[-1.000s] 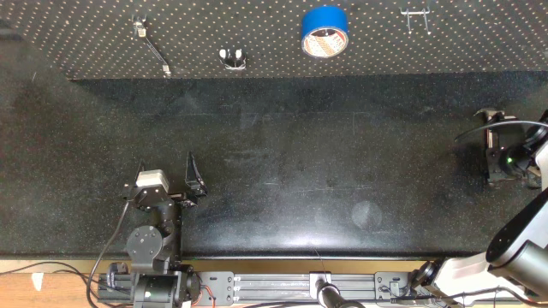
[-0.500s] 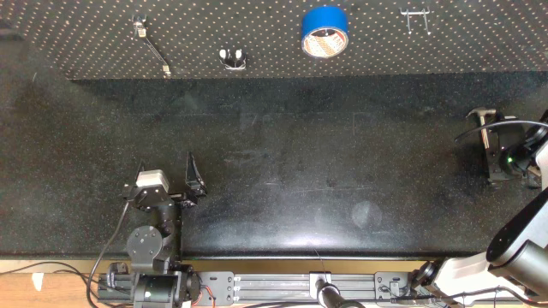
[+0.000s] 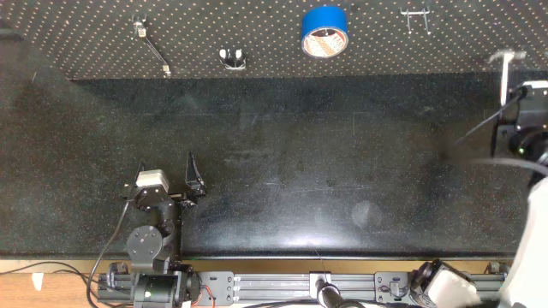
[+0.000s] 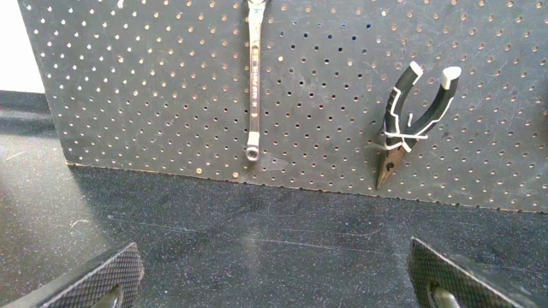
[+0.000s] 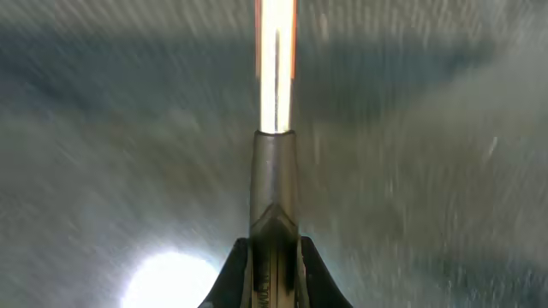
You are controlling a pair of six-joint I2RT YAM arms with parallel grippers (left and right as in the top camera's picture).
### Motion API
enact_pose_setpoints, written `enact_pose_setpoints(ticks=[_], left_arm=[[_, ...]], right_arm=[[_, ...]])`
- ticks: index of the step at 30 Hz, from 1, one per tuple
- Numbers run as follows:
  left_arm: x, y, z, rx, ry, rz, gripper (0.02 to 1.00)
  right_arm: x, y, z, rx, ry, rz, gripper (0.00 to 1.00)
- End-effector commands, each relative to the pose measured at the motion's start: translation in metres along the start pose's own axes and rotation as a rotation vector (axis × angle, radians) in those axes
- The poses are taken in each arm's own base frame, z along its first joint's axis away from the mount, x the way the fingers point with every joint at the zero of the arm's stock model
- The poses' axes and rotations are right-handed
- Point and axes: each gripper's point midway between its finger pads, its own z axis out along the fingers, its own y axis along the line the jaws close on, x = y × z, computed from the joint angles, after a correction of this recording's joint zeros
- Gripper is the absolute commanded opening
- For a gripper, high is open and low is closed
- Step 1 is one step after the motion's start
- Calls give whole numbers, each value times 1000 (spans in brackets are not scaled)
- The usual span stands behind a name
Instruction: Place Tools Onto Pegboard
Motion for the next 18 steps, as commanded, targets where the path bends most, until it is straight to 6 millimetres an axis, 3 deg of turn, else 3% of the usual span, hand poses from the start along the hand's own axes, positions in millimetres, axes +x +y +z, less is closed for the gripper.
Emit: enact_pose_setpoints(ticks=[1, 4, 7, 11, 18], left_arm=[[1, 0, 0, 3, 2, 13, 996], [1, 0, 0, 3, 2, 13, 996], [1, 0, 0, 3, 2, 13, 996], [1, 0, 0, 3, 2, 13, 996], [1, 0, 0, 3, 2, 13, 996]], right_arm=[[-74, 77, -52, -119, -307, -18, 75], [-92, 102, -69, -136, -390, -46, 75], [-94, 118, -67, -171, -389, -75, 75], [-90, 135, -48, -222, -335, -97, 75], [-81, 145, -15, -260, -243, -100, 75]])
